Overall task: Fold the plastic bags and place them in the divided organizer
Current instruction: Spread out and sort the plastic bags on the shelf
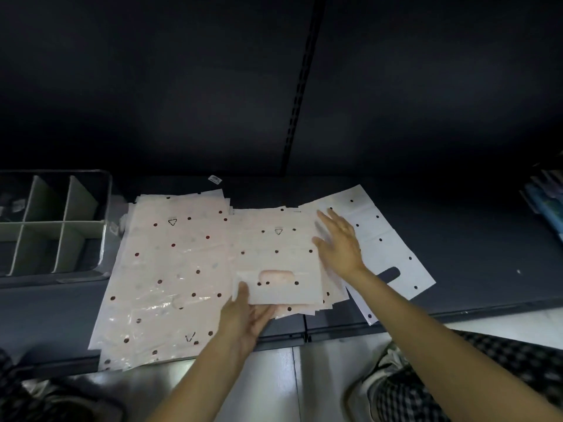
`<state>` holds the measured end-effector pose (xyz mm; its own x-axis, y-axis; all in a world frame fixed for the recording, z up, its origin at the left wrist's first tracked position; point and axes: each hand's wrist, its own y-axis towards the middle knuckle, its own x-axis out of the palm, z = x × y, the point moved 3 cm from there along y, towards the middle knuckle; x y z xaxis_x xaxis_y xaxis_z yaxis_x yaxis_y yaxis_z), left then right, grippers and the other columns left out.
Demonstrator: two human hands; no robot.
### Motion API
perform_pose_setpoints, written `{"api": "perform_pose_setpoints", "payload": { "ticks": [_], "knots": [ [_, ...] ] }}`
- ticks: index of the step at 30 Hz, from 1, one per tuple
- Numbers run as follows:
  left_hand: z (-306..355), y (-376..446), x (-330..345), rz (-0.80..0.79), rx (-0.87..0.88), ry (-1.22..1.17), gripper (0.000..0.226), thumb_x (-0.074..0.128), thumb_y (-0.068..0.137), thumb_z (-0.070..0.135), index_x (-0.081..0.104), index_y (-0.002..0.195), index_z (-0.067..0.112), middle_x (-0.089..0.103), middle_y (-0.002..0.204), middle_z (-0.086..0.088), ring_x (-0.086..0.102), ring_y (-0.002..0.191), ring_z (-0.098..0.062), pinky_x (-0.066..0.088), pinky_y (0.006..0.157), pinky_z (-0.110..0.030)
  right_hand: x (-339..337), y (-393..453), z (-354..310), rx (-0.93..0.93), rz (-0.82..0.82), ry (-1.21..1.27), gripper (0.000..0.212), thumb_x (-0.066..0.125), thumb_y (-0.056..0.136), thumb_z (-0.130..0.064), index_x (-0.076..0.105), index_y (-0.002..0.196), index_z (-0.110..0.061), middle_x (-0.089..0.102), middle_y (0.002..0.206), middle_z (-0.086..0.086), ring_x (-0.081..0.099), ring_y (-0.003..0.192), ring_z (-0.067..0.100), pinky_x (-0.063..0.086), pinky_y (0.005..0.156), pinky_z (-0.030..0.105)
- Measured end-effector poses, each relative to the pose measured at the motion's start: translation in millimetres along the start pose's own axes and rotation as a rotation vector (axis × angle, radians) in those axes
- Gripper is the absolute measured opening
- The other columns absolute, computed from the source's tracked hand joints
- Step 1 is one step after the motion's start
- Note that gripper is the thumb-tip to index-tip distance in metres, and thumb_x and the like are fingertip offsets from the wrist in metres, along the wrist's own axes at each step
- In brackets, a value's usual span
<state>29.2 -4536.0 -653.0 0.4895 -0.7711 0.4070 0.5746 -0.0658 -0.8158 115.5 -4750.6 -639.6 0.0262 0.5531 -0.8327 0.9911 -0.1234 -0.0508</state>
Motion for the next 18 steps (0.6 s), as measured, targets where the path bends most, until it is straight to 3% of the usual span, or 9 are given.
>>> {"api": "perform_pose_setpoints", "payload": {
  "ticks": [3,6,9,12,13,15,18],
  "knots": [
    [-13.6,0.0,-0.5,-0.032,-0.098,-0.02,0.041,0.043,0.099,0.032,0.04,0.132,0.007,0.064,0.105,-0.024,0.067,0.087,-0.033,0.059,0.061,-0.04,-8.8,-19.2,57.7,0.257,0.029,-0.225,0.057,0.043,0.096,-0.042,0.02,0.148,-0.033,0.012,0.158,-0.003,0.008,0.145,0.024,0.013,0.118,0.045],
    [-16.6,-2.0,1.7,-0.076,-0.146,0.096,0.041,0.042,0.1,0.033,0.036,0.132,0.007,0.063,0.109,-0.025,0.065,0.093,-0.036,0.054,0.069,-0.042,-18.3,-39.7,100.0,0.424,-0.121,-0.362,0.063,0.037,0.093,-0.058,0.017,0.148,-0.035,0.008,0.159,-0.003,0.007,0.145,0.026,0.013,0.115,0.046],
    [-12.7,-3.2,-0.6,-0.067,-0.163,0.304,0.045,0.046,0.097,0.042,0.048,0.119,0.003,0.066,0.107,-0.021,0.066,0.092,-0.034,0.057,0.063,-0.039,-24.8,-50.4,112.7,0.39,-0.009,-0.316,0.048,0.047,0.093,-0.049,0.044,0.138,-0.033,0.032,0.151,-0.004,0.027,0.136,0.023,0.031,0.107,0.04],
    [-1.4,-4.4,-7.4,-0.031,-0.14,0.56,0.054,0.046,0.094,0.051,0.061,0.098,-0.001,0.071,0.091,-0.018,0.069,0.072,-0.028,0.055,0.051,-0.027,-28.3,-54.3,110.1,0.305,0.173,-0.18,0.024,0.06,0.091,-0.025,0.069,0.111,-0.015,0.059,0.127,0.001,0.044,0.115,0.023,0.043,0.081,0.03],
    [4.6,-4.2,-10.9,-0.018,-0.079,0.664,0.056,0.045,0.094,0.052,0.063,0.088,0.0,0.071,0.081,-0.016,0.066,0.061,-0.025,0.052,0.048,-0.024,-29.0,-54.9,109.0,0.293,0.193,-0.18,0.018,0.062,0.089,-0.02,0.071,0.103,-0.011,0.062,0.119,0.003,0.048,0.109,0.024,0.041,0.074,0.028],
    [21.7,-0.5,-21.6,0.046,0.218,0.966,0.057,0.044,0.095,0.052,0.063,0.068,0.005,0.068,0.062,-0.009,0.06,0.049,-0.021,0.049,0.053,-0.025,-31.9,-54.5,107.3,0.287,0.197,-0.19,0.013,0.061,0.09,-0.016,0.069,0.094,-0.007,0.064,0.108,0.007,0.051,0.102,0.027,0.04,0.069,0.029],
    [51.0,-5.5,-44.9,0.321,0.787,1.421,0.048,0.042,0.092,0.053,0.06,0.066,0.018,0.063,0.066,0.0,0.061,0.069,-0.025,0.046,0.062,-0.031,-41.6,-53.3,102.6,0.306,0.213,-0.143,0.018,0.046,0.097,-0.016,0.06,0.094,-0.006,0.062,0.093,0.013,0.055,0.088,0.033,0.042,0.064,0.035]
  ]
}}
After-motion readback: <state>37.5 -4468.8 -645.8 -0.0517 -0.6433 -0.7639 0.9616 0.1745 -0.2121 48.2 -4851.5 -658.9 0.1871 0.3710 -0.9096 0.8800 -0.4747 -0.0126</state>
